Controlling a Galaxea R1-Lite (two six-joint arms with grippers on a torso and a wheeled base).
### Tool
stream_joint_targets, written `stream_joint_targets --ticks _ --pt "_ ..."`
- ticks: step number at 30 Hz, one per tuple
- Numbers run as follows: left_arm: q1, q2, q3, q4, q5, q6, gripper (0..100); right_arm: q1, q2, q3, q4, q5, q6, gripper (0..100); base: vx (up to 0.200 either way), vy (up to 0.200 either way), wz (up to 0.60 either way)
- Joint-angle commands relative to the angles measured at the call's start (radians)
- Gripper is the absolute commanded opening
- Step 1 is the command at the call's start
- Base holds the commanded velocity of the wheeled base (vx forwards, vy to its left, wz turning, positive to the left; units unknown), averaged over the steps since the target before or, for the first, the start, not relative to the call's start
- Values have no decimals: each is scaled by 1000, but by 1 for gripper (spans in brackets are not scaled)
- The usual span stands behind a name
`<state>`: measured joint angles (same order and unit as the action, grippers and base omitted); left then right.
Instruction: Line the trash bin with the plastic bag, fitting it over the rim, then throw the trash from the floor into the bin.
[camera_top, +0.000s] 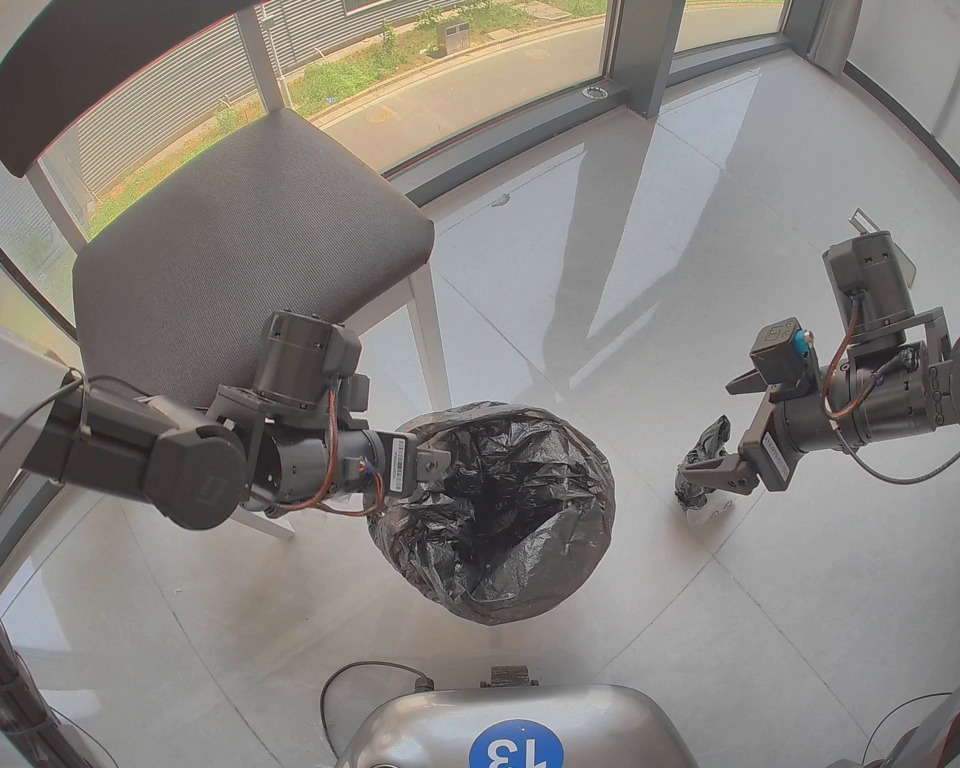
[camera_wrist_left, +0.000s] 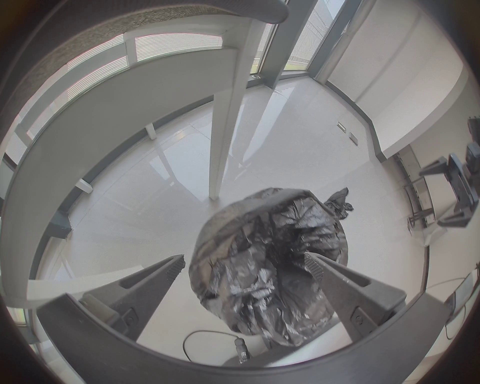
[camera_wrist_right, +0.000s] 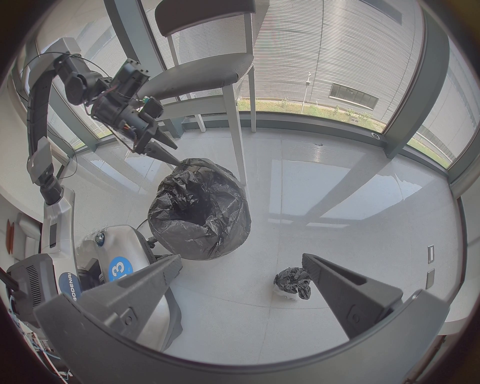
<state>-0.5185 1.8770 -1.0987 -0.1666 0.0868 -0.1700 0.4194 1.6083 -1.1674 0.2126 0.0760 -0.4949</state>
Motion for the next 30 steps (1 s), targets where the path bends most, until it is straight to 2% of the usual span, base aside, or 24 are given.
stream_joint_targets --ticks 1,6,12,20,30 --pt "-46 -52 97 -14 1 -2 100 -1 12 -1 -2 1 -7 100 0 0 0" --pt "-49 8 91 -56 -7 -2 100 -1 5 -1 -4 1 -13 100 0 0 0" --pt "-54 108 -30 -62 -9 -6 100 -1 -11 -1 -4 5 -16 100 0 0 0" --pt "-66 198 -118 -64 -6 -14 100 -4 -34 5 -4 15 -21 100 0 0 0" --pt "-21 306 -236 -80 -1 -8 100 -4 -62 6 -13 31 -22 100 0 0 0"
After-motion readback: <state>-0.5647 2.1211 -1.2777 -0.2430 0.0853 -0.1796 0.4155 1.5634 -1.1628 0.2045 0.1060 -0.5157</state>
